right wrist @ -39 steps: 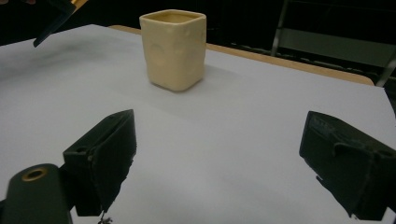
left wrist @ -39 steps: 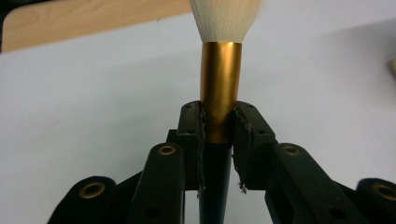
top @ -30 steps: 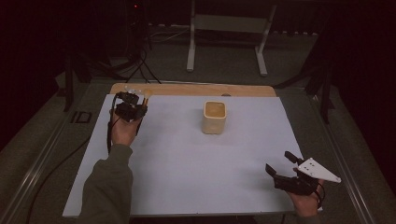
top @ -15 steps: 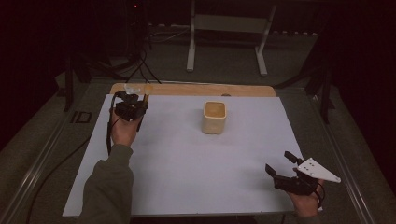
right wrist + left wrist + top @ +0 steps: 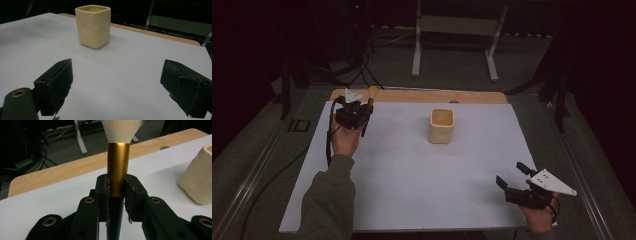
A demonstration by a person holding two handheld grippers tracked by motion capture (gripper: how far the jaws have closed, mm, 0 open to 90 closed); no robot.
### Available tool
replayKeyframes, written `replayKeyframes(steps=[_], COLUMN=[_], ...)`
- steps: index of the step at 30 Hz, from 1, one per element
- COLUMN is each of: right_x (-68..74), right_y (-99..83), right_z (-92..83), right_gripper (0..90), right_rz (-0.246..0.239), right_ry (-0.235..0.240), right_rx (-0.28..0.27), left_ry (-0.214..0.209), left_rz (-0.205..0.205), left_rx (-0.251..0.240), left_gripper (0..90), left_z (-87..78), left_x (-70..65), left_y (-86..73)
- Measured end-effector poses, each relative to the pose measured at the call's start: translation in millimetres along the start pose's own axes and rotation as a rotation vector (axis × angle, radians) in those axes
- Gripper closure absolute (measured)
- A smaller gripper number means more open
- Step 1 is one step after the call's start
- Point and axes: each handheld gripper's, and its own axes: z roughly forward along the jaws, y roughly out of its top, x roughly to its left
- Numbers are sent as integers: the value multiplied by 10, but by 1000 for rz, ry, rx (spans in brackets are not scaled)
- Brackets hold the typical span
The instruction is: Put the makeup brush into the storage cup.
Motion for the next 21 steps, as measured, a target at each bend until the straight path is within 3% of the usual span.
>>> replayKeyframes(steps=[21], right_x=[-1], right_y=[-1], right_z=[0], right_gripper=[109], right_rz=[1], right_ry=[0], right_rx=[0], left_ry=[-35], left_rz=[31], left_rx=[-89], left_gripper=[748], left_z=[-89], left_x=[-43], left_y=[58])
